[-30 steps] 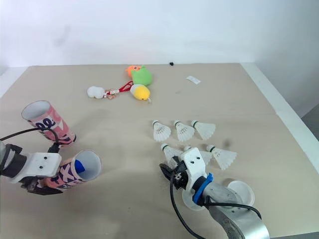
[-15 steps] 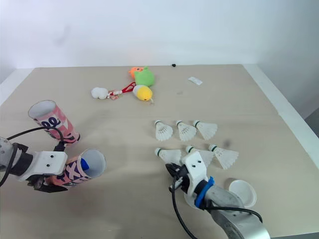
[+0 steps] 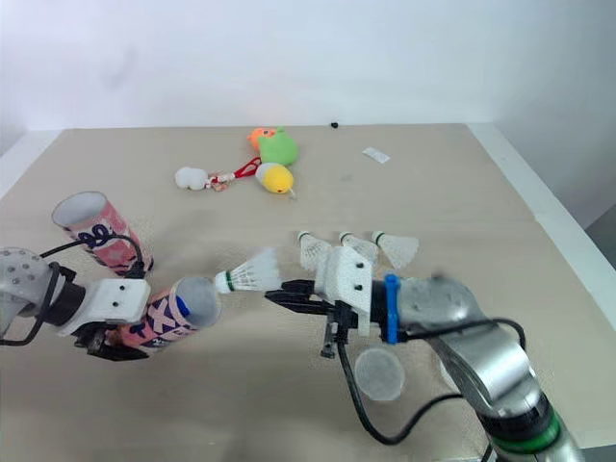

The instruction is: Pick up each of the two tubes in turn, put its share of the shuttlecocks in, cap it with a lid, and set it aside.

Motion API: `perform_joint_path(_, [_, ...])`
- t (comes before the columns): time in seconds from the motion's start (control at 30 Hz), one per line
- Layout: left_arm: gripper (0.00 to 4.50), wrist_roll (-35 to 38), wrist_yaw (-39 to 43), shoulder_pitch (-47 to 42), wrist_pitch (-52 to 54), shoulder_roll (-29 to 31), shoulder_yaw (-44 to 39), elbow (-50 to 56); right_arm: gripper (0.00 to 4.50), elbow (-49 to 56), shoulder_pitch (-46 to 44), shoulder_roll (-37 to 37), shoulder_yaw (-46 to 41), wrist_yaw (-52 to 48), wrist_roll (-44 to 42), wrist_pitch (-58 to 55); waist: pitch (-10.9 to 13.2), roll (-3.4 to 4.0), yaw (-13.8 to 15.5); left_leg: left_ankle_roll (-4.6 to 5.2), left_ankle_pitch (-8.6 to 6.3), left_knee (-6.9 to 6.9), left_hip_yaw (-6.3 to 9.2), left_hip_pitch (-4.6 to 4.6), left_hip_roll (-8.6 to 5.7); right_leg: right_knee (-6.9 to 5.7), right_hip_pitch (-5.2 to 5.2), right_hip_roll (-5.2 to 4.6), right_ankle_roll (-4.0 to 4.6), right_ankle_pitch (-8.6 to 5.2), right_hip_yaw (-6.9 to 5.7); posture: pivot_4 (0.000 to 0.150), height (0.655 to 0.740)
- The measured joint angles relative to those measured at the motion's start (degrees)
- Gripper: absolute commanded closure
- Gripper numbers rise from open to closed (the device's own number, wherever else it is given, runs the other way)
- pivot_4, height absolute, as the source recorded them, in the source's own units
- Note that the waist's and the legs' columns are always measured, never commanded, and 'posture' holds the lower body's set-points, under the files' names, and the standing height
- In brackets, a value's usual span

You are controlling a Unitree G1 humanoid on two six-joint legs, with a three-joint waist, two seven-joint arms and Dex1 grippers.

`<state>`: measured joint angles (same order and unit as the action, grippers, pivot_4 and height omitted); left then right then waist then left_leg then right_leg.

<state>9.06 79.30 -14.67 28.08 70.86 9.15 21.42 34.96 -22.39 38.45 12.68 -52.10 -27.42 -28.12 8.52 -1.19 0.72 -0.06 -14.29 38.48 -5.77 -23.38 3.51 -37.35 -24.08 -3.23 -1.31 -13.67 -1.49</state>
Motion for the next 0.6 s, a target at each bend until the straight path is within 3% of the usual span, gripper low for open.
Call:
perform_joint_path(0.2, [1.52, 0.15, -0.01, -3.17, 2.45, -1.34, 1.71, 0.04, 4.44, -5.32, -7.53, -2.86, 6.16, -3.85, 4.41, 2.80, 0.12, -0.19, -0.15, 0.00, -0.01, -0.04, -0.01, -0.09, 0.05, -0.01, -0.13, 0.06, 0.03, 0.17, 0.00, 0.150, 0.7400])
perform_joint_path(0.37, [1.52, 0.16, 0.01, -4.37, 3.31, -2.02, 2.36, 0.02, 4.44, -5.47, -8.81, -3.95, 8.97, -5.80, 5.79, 3.50, 0.16, -0.27, -0.16, -0.01, -0.01, -0.04, -0.01, -0.12, 0.06, -0.01, -0.15, 0.07, 0.05, 0.18, -0.02, 0.150, 0.7400])
perform_joint_path(0.47, [1.52, 0.01, 0.01, -5.14, 3.31, -2.41, 2.96, -0.02, 3.54, -4.96, -9.15, -5.16, 9.50, -6.05, 5.01, 1.86, 0.18, -0.30, -0.16, -0.03, 0.00, -0.03, 0.01, -0.12, 0.08, -0.04, -0.15, 0.08, 0.05, 0.18, -0.03, 0.150, 0.7400])
perform_joint_path(0.6, [1.52, -0.04, -0.01, -5.76, 3.31, -2.57, 3.81, -0.06, 1.63, -2.86, -7.92, -5.65, 9.36, -4.65, 3.79, -0.63, 0.18, -0.31, -0.15, -0.04, 0.00, -0.03, 0.00, -0.11, 0.08, -0.05, -0.15, 0.08, 0.08, 0.20, -0.03, 0.150, 0.7400])
